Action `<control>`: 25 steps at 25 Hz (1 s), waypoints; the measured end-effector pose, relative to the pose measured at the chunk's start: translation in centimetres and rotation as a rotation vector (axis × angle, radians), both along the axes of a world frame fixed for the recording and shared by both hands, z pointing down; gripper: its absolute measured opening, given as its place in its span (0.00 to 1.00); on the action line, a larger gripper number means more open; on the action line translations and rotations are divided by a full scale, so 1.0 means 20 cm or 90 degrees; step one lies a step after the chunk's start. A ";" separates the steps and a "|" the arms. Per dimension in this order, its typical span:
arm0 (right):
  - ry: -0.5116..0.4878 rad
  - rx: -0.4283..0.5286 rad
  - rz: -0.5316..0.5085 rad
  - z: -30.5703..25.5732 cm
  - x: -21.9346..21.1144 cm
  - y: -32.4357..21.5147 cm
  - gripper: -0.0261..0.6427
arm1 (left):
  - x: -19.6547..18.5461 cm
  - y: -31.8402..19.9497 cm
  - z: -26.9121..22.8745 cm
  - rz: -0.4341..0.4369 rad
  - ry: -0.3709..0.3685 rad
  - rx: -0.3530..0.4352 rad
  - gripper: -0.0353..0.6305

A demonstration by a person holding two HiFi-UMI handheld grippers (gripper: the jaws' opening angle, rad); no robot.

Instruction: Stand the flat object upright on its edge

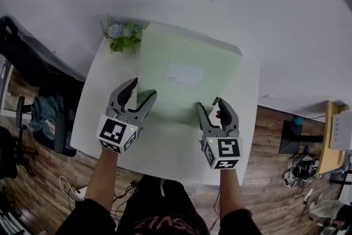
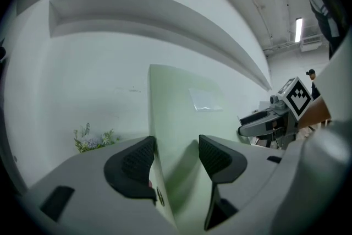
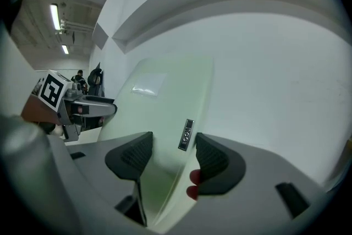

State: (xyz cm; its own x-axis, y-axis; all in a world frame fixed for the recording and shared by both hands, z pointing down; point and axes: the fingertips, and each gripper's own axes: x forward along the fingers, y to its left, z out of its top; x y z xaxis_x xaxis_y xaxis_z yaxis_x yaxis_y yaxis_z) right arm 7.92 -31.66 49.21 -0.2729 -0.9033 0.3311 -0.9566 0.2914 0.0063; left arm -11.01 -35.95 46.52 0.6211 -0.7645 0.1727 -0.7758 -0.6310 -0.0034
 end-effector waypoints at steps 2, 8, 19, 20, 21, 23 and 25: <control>0.006 0.013 -0.004 0.00 0.00 -0.02 0.43 | 0.00 -0.01 0.01 -0.007 0.009 0.014 0.45; 0.023 0.090 -0.006 -0.04 0.01 -0.02 0.43 | 0.00 0.01 0.02 -0.027 0.036 0.068 0.45; 0.012 0.157 -0.007 0.01 0.02 0.10 0.43 | 0.02 0.16 0.08 -0.051 0.039 0.126 0.45; 0.013 0.159 -0.009 0.02 0.02 0.12 0.43 | 0.02 0.18 0.08 -0.052 0.038 0.129 0.45; 0.014 0.162 -0.011 0.02 0.01 0.14 0.43 | 0.01 0.20 0.08 -0.053 0.038 0.132 0.45; 0.015 0.169 -0.015 0.02 0.01 0.16 0.43 | 0.01 0.23 0.08 -0.055 0.037 0.141 0.45; 0.010 0.172 -0.017 0.02 0.01 0.19 0.43 | 0.00 0.25 0.08 -0.057 0.034 0.145 0.45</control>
State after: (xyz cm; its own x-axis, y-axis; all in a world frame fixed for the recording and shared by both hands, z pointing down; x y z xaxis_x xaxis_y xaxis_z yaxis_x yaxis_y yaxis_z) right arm 8.15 -27.95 49.71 -0.2944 -0.9520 0.0837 -0.9478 0.3021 0.1025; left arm -10.99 -31.01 48.05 0.5529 -0.8322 -0.0422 -0.8314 -0.5475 -0.0952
